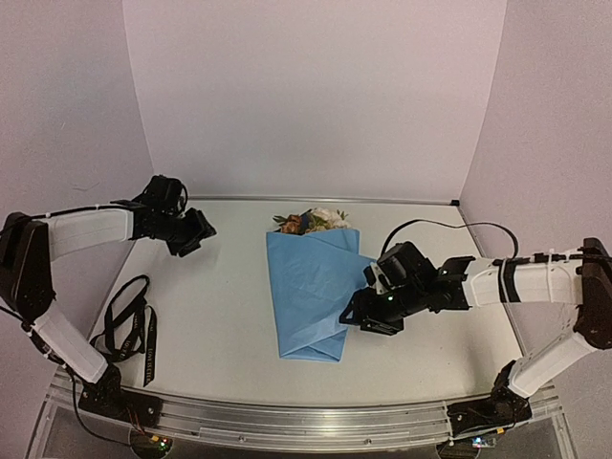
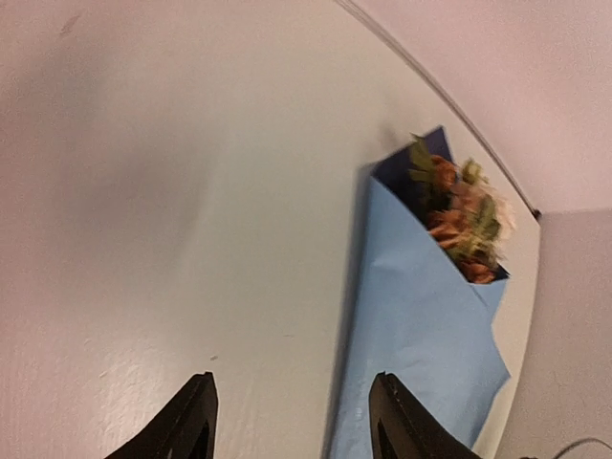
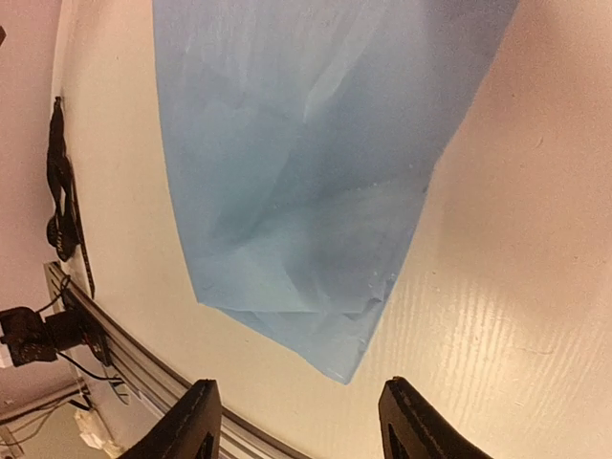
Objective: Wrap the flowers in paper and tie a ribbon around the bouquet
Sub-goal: Pick up the ribbon from the corner of the board.
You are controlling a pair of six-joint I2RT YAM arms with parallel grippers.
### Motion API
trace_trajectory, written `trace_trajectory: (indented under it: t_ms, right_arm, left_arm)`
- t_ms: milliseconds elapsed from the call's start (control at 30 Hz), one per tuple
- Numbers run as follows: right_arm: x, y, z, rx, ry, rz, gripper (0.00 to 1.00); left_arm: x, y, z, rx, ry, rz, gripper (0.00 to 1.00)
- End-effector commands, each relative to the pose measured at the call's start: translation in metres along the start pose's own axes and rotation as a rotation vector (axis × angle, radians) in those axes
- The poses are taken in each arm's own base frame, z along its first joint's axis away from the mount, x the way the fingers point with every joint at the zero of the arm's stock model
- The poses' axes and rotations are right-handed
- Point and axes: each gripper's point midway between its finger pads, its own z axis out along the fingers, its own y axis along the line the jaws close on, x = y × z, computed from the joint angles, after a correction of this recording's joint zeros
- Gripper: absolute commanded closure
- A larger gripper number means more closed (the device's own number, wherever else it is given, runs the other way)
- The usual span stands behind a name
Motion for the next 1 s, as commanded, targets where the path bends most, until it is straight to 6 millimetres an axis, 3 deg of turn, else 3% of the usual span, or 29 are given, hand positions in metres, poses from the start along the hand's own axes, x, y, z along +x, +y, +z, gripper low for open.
trace_trajectory:
  t_ms: [0,133,233,400,833,967]
  right_arm:
    - [-0.011,0.000,-0.026,0.017,-0.088,-0.109,0.35]
    - [-0.013,-0.003,-0.035,0.024,-0.124,-0.141,0.29]
    - [-0.014,-0.005,-0.038,0.031,-0.139,-0.157,0.25]
    - [-0.016,-0.010,-0.044,0.043,-0.170,-0.159,0.20]
    - [-0.014,-0.016,-0.057,0.045,-0.211,-0.243,0.14]
    - [-0.018,-0.012,-0.061,0.039,-0.229,-0.247,0.14]
  left_arm:
    - [0.012,0.087,-0.048,-0.332,-0.143,-0.100,0.40]
    - [0.028,0.131,-0.078,-0.474,-0.210,-0.162,0.34]
    - [0.042,0.158,-0.090,-0.549,-0.236,-0.212,0.32]
    - [0.059,0.180,-0.077,-0.580,-0.210,-0.267,0.32]
    - [0.065,0.216,-0.040,-0.637,-0.182,-0.375,0.46]
    - [0.068,0.223,-0.032,-0.638,-0.161,-0.383,0.60]
